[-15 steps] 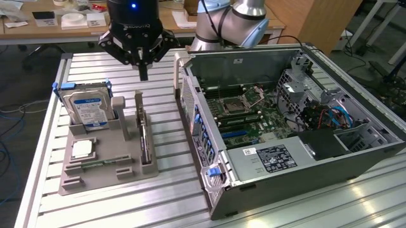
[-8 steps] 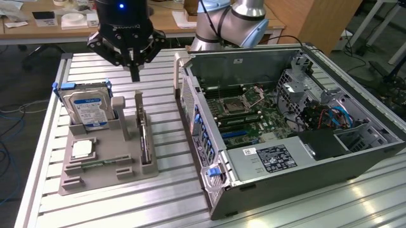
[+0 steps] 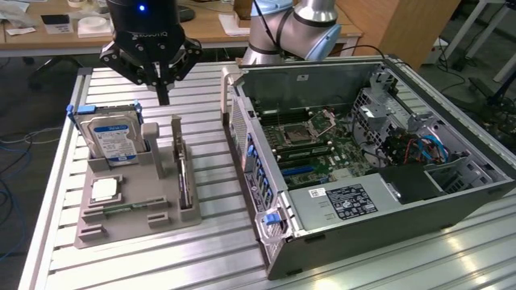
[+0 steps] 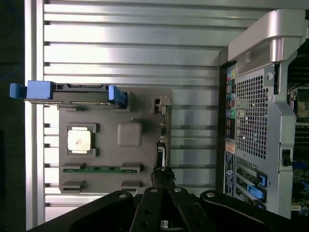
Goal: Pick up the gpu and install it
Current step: 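Reach for the gpu, then pick up the gpu and move the gpu toward the slot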
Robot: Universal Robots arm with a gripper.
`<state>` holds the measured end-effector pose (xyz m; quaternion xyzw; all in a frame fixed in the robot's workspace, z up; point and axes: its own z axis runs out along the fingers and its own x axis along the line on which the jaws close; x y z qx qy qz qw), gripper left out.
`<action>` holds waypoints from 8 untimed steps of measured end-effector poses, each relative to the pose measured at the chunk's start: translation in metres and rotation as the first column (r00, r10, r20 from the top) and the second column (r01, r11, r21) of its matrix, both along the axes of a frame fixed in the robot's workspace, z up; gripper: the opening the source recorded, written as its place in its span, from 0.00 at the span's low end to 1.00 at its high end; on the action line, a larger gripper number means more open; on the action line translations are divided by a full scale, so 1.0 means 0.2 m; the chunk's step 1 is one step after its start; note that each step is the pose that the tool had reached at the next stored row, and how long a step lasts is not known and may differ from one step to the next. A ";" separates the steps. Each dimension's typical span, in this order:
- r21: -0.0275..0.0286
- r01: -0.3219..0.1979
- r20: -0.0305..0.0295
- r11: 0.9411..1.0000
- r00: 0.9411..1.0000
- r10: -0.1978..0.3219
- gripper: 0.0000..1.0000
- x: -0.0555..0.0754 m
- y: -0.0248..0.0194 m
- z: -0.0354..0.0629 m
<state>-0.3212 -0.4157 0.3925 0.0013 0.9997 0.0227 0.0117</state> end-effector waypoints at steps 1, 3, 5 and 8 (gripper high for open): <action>0.000 0.000 0.000 1.000 1.000 0.000 0.11 0.00 0.000 0.000; 0.000 0.000 0.000 1.000 1.000 0.000 0.11 0.00 0.000 0.000; 0.000 0.000 0.000 1.000 1.000 0.000 0.11 0.00 0.000 0.000; 0.000 0.000 0.000 1.000 1.000 0.000 0.11 0.00 0.000 0.000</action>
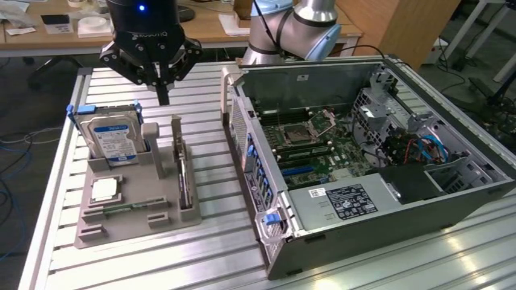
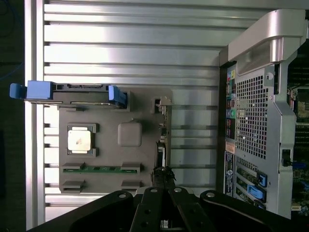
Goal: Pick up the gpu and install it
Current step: 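Pick up the gpu and move the gpu toward the slot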
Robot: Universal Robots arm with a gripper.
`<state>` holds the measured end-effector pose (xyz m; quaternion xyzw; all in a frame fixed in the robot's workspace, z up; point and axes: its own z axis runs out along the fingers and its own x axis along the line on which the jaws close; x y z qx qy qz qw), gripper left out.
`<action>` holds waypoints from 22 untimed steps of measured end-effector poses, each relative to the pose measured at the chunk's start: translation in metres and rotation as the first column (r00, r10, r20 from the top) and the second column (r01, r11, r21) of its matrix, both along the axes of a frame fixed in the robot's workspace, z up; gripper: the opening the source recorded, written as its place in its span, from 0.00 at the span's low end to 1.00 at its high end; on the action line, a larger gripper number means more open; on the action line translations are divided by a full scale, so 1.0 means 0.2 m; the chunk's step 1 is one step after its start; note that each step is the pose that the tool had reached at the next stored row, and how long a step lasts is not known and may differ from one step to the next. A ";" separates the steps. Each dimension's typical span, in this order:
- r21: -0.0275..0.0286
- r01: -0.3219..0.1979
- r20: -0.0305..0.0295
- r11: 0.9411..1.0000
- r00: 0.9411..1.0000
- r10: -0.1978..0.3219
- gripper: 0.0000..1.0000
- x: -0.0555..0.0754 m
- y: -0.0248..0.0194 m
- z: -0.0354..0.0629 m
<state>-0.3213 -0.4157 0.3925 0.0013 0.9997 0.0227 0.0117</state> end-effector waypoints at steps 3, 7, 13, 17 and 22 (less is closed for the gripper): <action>0.000 0.000 0.000 1.000 1.000 0.000 0.11 0.00 0.000 0.000; 0.000 0.000 0.000 1.000 1.000 0.000 0.11 0.00 0.000 0.000; 0.000 0.000 0.000 1.000 1.000 0.000 0.29 0.00 0.000 0.000; 0.000 0.000 0.000 1.000 1.000 0.000 0.42 0.00 0.000 0.000; 0.000 -0.015 0.000 1.000 1.000 0.015 0.43 0.00 -0.003 -0.008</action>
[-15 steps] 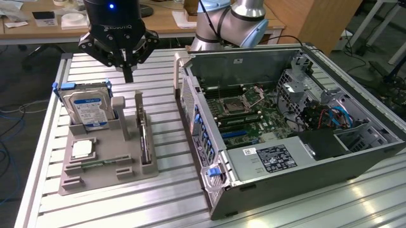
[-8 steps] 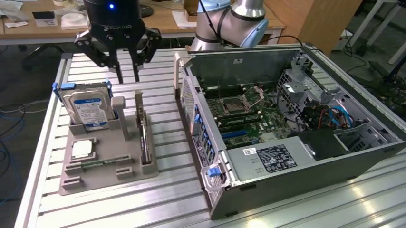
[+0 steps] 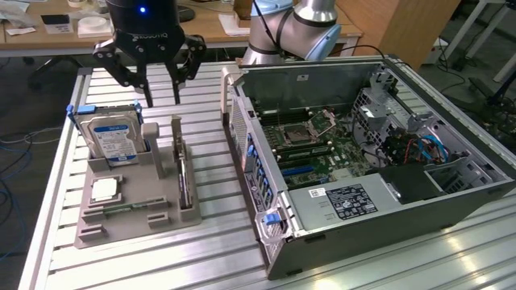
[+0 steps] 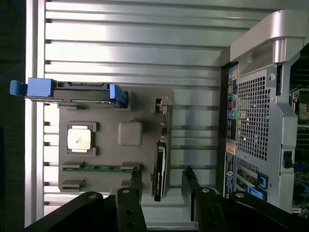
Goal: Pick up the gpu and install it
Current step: 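Pick up the gpu and move the gpu toward the slot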
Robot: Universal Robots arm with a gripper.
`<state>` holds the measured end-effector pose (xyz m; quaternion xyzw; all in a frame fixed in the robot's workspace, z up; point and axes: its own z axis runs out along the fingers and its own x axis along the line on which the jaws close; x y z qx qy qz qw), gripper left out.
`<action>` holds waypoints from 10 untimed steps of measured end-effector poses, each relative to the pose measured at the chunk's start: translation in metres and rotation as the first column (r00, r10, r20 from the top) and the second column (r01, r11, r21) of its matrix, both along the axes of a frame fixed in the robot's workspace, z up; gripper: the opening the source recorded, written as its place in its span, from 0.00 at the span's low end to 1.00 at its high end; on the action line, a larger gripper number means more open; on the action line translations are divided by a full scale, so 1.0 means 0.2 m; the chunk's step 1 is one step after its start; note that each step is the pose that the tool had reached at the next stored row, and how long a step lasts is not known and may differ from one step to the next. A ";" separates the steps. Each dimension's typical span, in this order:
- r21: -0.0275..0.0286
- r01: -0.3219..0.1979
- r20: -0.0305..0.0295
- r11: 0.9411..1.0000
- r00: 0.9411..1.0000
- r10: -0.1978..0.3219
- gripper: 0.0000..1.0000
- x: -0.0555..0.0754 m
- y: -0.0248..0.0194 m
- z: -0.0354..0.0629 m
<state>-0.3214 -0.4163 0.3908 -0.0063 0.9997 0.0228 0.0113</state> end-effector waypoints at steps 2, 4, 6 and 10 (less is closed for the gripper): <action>0.000 0.000 0.000 1.000 1.000 0.000 0.48 0.00 -0.001 -0.001; 0.000 0.000 0.000 1.000 1.000 0.000 0.55 0.00 -0.004 -0.008; 0.000 0.005 0.000 1.000 1.000 -0.005 0.55 0.00 -0.005 -0.019; 0.000 0.027 0.000 1.000 1.000 -0.027 0.62 0.00 -0.007 -0.039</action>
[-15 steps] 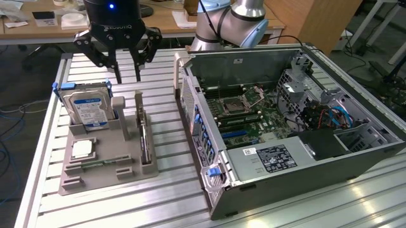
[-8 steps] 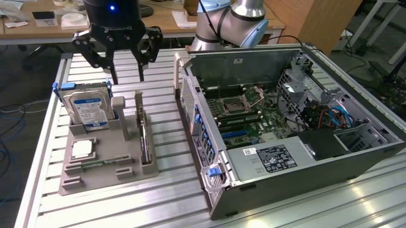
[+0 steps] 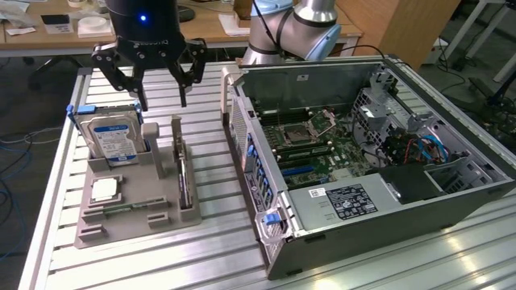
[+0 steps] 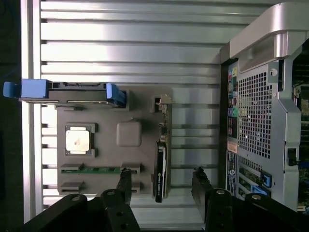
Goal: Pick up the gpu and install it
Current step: 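Pick up the gpu and move the gpu toward the slot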
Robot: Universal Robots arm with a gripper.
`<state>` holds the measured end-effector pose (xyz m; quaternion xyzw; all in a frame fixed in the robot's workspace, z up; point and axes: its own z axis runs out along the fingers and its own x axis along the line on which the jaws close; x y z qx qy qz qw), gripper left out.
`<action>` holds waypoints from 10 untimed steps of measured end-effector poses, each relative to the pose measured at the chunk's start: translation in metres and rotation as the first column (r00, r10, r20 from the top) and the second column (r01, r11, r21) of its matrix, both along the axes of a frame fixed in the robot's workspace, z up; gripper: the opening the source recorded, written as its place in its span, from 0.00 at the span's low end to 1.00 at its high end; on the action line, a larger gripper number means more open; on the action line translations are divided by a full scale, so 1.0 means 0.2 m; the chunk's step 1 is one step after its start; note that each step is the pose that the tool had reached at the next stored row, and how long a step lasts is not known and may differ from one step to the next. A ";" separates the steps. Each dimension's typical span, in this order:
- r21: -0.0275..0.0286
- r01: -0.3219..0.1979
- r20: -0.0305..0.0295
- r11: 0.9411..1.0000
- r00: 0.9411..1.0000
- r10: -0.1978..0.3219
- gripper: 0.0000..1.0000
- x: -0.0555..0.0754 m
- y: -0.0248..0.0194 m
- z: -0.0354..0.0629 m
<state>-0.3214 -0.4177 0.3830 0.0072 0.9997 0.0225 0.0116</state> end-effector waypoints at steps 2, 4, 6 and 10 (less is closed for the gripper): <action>0.000 0.013 0.001 1.000 1.000 -0.013 0.62 0.00 -0.003 -0.012; 0.000 0.028 0.002 1.000 1.000 -0.028 0.62 0.00 -0.005 -0.024; 0.000 0.037 0.002 0.999 0.999 -0.037 0.62 0.00 -0.010 -0.036; 0.000 0.037 0.002 0.999 0.999 -0.037 0.62 0.00 -0.040 -0.070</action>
